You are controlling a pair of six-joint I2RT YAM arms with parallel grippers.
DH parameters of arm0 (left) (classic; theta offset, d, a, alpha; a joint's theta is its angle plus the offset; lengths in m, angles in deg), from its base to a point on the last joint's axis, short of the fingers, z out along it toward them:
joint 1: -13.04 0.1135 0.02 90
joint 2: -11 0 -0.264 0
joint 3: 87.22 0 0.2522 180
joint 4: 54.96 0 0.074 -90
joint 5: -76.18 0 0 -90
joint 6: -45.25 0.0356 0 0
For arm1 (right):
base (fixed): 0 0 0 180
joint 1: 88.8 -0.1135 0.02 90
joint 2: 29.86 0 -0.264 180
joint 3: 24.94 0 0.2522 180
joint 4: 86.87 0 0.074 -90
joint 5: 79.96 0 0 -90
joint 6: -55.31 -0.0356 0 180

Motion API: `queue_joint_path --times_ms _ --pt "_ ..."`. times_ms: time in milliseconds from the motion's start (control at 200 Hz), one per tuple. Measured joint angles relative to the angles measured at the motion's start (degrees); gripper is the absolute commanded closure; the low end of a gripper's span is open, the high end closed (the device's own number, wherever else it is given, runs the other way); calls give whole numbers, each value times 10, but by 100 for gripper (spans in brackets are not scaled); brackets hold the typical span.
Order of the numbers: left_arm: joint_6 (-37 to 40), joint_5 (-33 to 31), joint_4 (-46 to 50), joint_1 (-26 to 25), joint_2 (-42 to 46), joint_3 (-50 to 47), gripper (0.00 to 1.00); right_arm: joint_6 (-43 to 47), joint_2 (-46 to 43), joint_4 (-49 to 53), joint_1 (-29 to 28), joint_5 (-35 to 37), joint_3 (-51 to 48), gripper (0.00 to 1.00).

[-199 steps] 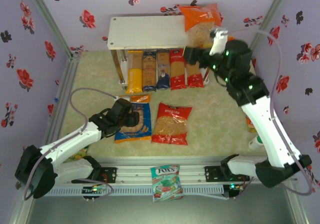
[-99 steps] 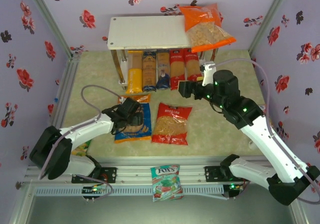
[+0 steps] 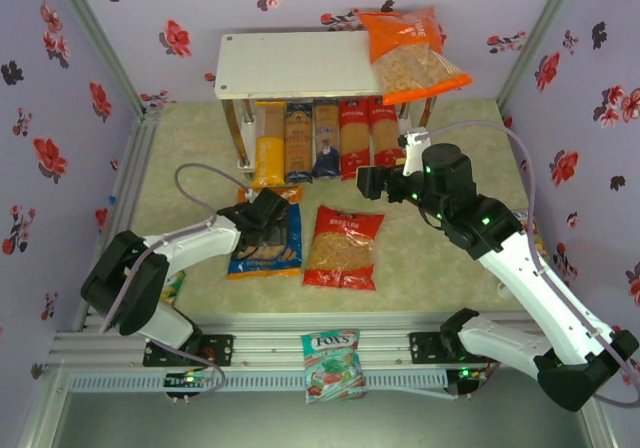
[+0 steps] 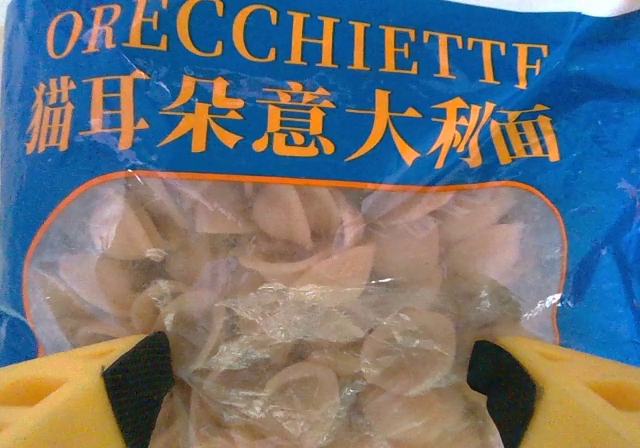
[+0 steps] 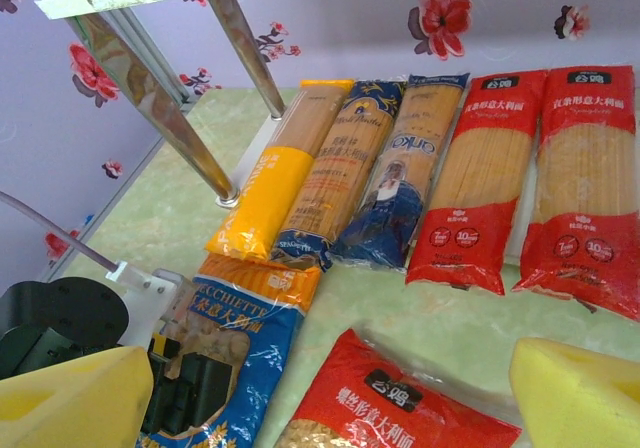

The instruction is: Place and organize the pasta boxes and bags onto the shelf

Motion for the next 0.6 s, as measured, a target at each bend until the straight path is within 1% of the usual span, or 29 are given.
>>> queue_joint_path --times_ms 145,245,300,465,485,505,605 --pt "-2 -1 -7 5 -12 3 36 6 4 0 0 3 0 7" --pt "0 1 -8 7 -15 4 44 10 9 0 0 3 0 7" --pt "0 4 -10 8 -15 4 51 10 11 0 0 3 0 7" --pt "0 13 -25 11 -12 -3 81 10 11 0 0 3 0 6" --pt "-3 14 -29 12 -10 -4 88 10 11 0 0 3 0 6" --pt "-1 16 -33 12 -9 -6 100 10 11 0 0 3 0 6" --pt "-2 32 -54 13 -2 -14 100 10 11 0 0 3 0 6"
